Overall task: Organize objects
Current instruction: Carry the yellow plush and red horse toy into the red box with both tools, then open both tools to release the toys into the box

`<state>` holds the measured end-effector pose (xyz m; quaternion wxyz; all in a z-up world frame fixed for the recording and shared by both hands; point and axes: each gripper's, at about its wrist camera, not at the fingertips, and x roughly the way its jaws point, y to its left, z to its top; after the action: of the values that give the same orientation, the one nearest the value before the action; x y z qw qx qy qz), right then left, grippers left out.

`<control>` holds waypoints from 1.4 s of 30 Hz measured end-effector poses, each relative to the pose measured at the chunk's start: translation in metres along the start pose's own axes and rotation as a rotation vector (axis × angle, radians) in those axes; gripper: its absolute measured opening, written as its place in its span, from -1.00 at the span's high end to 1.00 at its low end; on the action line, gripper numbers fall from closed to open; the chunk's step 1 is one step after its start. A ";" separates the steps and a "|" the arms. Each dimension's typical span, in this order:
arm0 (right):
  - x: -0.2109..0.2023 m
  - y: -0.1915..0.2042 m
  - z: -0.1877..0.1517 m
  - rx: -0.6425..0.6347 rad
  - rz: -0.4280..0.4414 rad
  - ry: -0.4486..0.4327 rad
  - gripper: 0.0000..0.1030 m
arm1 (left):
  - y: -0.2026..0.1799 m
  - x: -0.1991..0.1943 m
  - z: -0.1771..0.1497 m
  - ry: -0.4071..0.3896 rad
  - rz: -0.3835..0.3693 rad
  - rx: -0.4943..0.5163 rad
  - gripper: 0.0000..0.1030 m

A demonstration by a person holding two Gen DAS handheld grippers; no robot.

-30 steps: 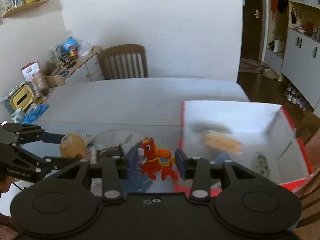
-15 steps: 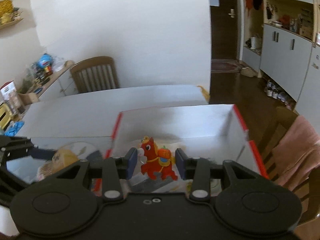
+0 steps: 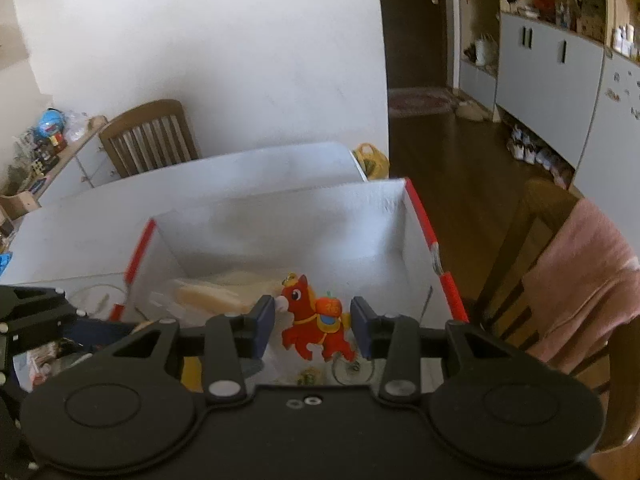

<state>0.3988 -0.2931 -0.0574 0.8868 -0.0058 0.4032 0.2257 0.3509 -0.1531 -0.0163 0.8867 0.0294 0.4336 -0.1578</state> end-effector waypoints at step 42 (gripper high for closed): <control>0.050 -0.021 -0.008 0.081 -0.042 0.183 -0.12 | 0.014 0.102 0.021 0.203 0.008 -0.112 -0.58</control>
<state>0.4302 -0.2934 -0.1024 0.8505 0.0010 0.4909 0.1889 0.4294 -0.1695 -0.0838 0.8392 -0.0024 0.5291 -0.1258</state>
